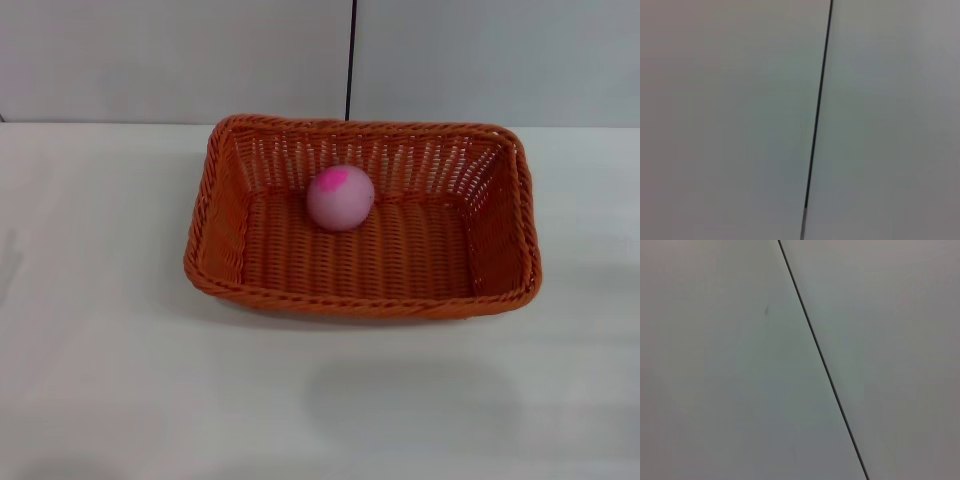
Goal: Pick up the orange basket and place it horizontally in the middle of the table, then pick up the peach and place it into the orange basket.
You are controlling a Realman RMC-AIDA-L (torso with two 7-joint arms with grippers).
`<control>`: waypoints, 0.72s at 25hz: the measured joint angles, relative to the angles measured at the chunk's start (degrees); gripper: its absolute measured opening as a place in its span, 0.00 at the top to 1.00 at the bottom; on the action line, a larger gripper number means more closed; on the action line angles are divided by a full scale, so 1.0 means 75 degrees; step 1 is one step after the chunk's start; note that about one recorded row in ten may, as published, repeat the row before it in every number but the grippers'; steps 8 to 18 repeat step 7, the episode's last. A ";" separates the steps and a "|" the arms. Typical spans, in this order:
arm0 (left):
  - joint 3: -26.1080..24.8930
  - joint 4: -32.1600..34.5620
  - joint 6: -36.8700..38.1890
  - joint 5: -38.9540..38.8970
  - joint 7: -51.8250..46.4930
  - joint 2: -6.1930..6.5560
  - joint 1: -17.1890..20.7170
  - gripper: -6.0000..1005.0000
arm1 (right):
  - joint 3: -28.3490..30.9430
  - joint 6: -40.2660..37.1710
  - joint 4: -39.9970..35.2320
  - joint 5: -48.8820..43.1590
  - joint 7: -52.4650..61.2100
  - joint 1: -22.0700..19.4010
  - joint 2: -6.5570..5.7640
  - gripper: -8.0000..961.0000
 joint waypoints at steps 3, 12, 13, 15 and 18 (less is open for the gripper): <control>-0.0002 0.0172 0.0003 -0.0075 0.0010 0.0001 0.0014 0.15 | -0.0052 -0.0044 0.0023 -0.0022 0.0000 0.0013 0.0000 0.34; -0.0001 0.0247 0.0166 -0.0086 0.0144 0.0000 0.0026 0.15 | -0.0205 -0.0069 0.0122 -0.0066 -0.0073 -0.0010 0.0003 0.34; -0.0001 0.0247 0.0166 -0.0086 0.0144 0.0000 0.0026 0.15 | -0.0205 -0.0069 0.0122 -0.0066 -0.0073 -0.0010 0.0003 0.34; -0.0001 0.0247 0.0166 -0.0086 0.0144 0.0000 0.0026 0.15 | -0.0205 -0.0069 0.0122 -0.0066 -0.0073 -0.0010 0.0003 0.34; -0.0001 0.0247 0.0166 -0.0086 0.0144 0.0000 0.0026 0.15 | -0.0205 -0.0069 0.0122 -0.0066 -0.0073 -0.0010 0.0003 0.34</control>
